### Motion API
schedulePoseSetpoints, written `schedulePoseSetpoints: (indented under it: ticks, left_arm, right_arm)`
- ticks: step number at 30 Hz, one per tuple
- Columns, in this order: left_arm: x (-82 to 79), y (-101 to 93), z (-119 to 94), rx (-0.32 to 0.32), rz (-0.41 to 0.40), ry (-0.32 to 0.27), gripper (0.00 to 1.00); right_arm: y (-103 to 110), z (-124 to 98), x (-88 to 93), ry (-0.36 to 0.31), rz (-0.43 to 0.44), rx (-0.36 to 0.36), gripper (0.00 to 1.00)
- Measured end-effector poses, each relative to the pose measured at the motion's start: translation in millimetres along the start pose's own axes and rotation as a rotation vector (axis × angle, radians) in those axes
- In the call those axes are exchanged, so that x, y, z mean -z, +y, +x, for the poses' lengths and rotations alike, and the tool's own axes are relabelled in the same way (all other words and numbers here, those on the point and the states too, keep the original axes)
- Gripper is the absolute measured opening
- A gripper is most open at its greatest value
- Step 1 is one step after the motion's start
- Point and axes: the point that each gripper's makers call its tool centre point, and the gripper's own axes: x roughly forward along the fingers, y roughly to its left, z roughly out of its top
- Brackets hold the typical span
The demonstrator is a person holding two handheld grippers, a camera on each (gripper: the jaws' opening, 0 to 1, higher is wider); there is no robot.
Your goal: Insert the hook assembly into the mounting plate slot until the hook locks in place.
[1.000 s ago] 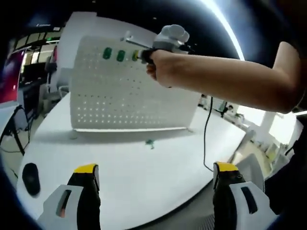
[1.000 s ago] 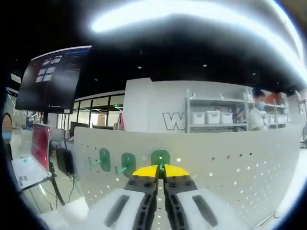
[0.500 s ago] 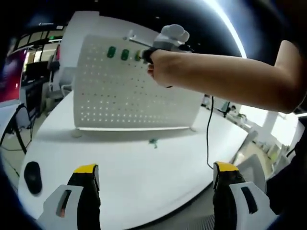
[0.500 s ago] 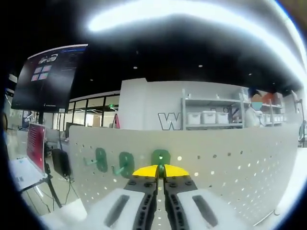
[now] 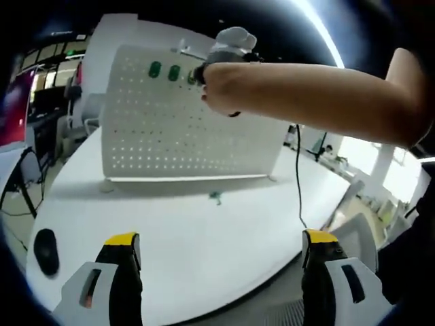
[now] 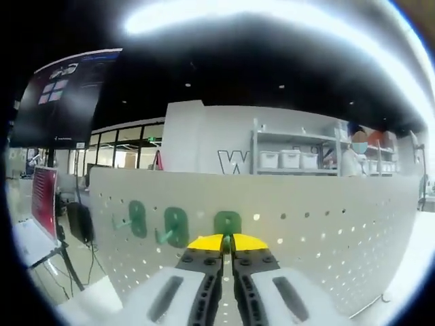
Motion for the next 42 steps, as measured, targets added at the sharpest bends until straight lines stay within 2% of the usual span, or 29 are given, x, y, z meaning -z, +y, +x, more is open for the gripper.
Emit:
schedulePoseSetpoints:
  ticks: [4,7,10,13,16,19,23,26,27,31,34,38,42]
  left_arm:
    - [-0.9,0.0,-0.6,0.0,-0.001,-0.005,1.0]
    - [-1.6,0.3,-0.9,-0.002,0.0,-0.01,1.0]
    - [-1.3,0.7,-0.8,-0.006,0.001,-0.011,1.0]
    - [-0.7,-1.1,-0.3,-0.003,0.019,-0.006,1.0]
    - [-0.9,-1.4,-0.6,-0.003,0.024,-0.009,1.0]
    - [-0.7,-2.0,-1.3,-0.003,0.029,-0.009,1.0]
    - [0.3,-2.8,-1.6,-0.001,0.04,-0.007,1.0]
    - [-1.2,-1.3,-2.6,-0.005,0.052,-0.017,1.0]
    - [-1.8,-1.5,-3.0,-0.002,0.047,-0.022,1.0]
    - [-0.6,-2.1,-3.7,-0.006,0.06,-0.018,1.0]
    - [-0.6,-4.3,-2.6,-0.003,0.082,-0.016,1.0]
    - [1.5,-5.2,-2.3,-0.002,0.1,-0.003,1.0]
    - [3.0,-7.7,-1.5,0.002,0.118,0.008,1.0]
  right_arm:
    - [-0.5,-0.6,2.5,0.029,0.017,-0.005,0.0]
    - [-3.9,-2.5,-0.6,0.03,0.017,-0.006,0.1]
    - [-7.2,-10.4,-14.9,-0.016,-0.035,-0.034,0.11]
    - [-15.8,-18.1,-24.3,-0.036,-0.021,-0.056,0.18]
    - [-30.4,-26.7,-34.8,-0.043,-0.021,-0.052,0.23]
    - [-49.4,-34.2,-41.1,-0.029,0.013,-0.054,0.3]
    - [-73.4,-52.5,-43.6,-0.025,0.006,-0.036,0.36]
    - [-107.0,-75.6,-31.4,-0.006,-0.074,0.014,0.41]
    - [-112.0,-78.7,-28.4,-0.001,-0.085,0.021,0.43]
    - [-154.3,-111.7,13.5,0.102,-0.076,0.065,0.48]
    - [-182.3,-138.9,39.9,0.161,-0.105,0.102,0.52]
    - [-202.5,-173.7,65.1,0.214,-0.123,0.126,0.61]
    - [-208.1,-204.5,92.8,0.294,-0.108,0.112,0.65]
